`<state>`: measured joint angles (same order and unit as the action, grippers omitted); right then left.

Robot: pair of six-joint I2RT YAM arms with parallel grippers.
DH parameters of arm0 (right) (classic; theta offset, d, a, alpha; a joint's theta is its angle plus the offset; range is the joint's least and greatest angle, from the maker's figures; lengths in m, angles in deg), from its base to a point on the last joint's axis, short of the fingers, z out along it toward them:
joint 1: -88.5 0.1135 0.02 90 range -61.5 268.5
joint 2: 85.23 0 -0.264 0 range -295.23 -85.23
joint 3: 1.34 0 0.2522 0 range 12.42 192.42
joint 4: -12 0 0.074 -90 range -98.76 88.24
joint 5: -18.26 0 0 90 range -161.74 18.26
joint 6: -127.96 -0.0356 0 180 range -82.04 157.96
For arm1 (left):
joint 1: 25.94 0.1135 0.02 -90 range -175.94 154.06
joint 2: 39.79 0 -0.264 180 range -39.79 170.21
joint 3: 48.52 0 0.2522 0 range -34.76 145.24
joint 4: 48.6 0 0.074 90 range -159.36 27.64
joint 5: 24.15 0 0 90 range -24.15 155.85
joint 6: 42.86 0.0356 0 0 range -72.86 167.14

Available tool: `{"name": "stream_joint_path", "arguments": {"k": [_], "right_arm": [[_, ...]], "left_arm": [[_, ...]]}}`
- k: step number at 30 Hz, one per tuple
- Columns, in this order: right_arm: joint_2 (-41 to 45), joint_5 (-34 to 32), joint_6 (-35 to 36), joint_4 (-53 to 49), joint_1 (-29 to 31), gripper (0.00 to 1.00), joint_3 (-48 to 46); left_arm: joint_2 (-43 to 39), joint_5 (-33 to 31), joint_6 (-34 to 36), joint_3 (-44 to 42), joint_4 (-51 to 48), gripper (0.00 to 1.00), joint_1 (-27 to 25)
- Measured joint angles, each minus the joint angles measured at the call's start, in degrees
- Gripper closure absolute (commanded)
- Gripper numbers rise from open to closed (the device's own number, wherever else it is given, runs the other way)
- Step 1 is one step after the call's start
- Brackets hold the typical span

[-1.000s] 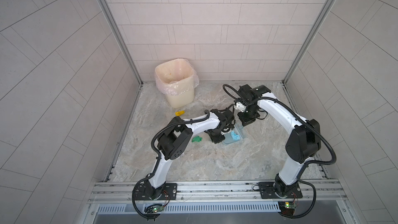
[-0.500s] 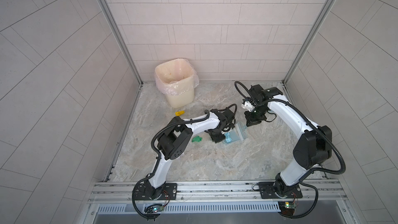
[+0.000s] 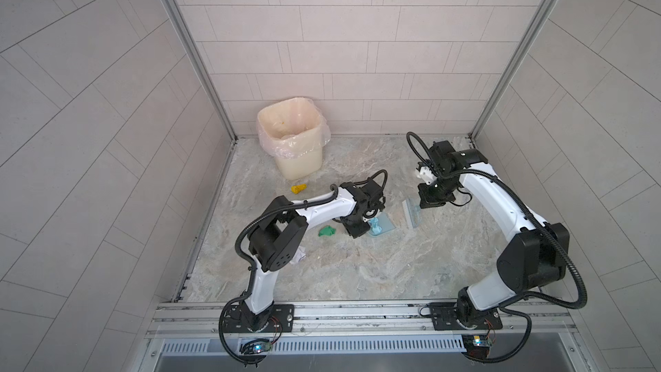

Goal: Sweep away the paper scraps from the table
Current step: 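Lift the dustpan with light-blue scraps toward the bin while the right brush withdraws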

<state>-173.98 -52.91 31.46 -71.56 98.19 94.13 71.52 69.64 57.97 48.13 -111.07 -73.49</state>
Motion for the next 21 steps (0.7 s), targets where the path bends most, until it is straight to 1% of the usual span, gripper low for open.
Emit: {"name": "stream_joint_path", "arguments": {"k": [4, 10, 15, 21], "right_arm": [[0.63, 1.11, 0.00, 0.81, -0.42, 1.00, -1.70], [0.83, 3.10, -0.02, 1.92, -0.55, 1.00, -3.26], [1.20, 4.90, -0.02, 2.73, -0.66, 1.00, -3.54], [1.22, 6.54, 0.00, 3.17, -0.76, 1.00, -3.74]], "left_arm": [[-5.16, -0.76, -1.42, 0.02, -1.60, 1.00, 1.29], [-11.43, -2.32, -3.54, 2.29, -7.56, 1.00, 4.44], [-14.45, -5.42, -5.16, 8.37, -14.36, 1.00, 8.00], [-16.85, -10.08, -6.43, 18.38, -23.08, 1.00, 13.35]]}}
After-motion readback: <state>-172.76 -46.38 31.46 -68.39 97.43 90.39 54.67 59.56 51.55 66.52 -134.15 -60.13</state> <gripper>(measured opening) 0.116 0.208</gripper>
